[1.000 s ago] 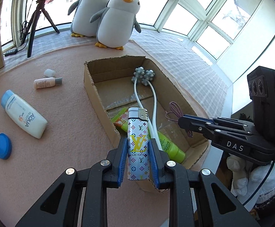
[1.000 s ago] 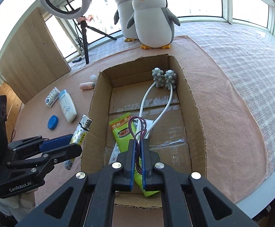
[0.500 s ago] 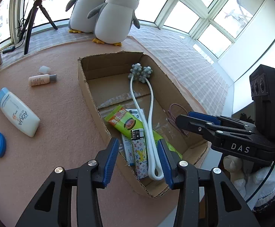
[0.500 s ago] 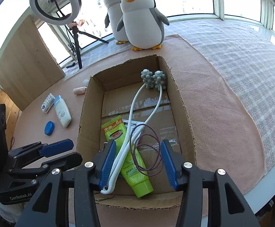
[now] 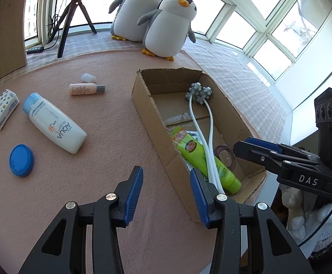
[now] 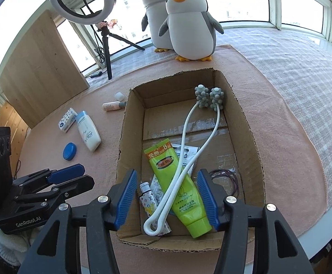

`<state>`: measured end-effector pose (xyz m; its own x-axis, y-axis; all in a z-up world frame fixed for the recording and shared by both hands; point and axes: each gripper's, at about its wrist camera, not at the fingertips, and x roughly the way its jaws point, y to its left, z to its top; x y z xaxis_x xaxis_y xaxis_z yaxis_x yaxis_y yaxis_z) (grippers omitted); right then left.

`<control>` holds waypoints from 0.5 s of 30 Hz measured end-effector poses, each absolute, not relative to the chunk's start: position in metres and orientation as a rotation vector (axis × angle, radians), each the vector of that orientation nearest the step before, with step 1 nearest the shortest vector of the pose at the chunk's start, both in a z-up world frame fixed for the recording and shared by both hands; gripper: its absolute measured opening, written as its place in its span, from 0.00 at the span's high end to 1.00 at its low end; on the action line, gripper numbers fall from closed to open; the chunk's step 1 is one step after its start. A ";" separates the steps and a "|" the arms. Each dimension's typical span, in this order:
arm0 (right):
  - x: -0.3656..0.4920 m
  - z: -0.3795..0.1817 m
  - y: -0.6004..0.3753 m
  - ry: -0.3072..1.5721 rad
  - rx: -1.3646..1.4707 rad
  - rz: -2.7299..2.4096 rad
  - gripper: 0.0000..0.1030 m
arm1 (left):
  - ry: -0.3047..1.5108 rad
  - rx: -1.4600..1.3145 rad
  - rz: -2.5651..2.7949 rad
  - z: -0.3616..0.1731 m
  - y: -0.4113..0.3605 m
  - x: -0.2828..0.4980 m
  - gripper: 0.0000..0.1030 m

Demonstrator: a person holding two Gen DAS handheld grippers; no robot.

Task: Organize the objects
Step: 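Move the left gripper to the blue round lid and close on it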

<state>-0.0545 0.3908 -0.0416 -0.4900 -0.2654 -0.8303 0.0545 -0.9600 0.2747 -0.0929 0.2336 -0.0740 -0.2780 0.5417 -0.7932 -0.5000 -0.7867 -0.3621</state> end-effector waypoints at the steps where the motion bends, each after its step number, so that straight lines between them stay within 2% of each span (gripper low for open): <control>1: -0.054 -0.041 0.387 -0.312 1.472 -2.537 0.49 | -0.057 -1.327 2.103 -0.075 0.228 -0.094 0.52; 4: -0.053 -0.039 0.375 -0.300 1.469 -2.526 0.44 | -0.061 -1.338 2.137 -0.077 0.209 -0.096 0.46; 9: -0.050 -0.036 0.355 -0.279 1.458 -2.513 0.43 | -0.080 -1.373 2.206 -0.082 0.171 -0.103 0.42; 12: -0.049 -0.036 0.341 -0.257 1.472 -2.498 0.36 | -0.090 -1.393 2.256 -0.086 0.148 -0.108 0.41; 15: -0.048 -0.038 0.325 -0.201 1.497 -2.484 0.34 | -0.094 -1.415 2.307 -0.089 0.126 -0.115 0.37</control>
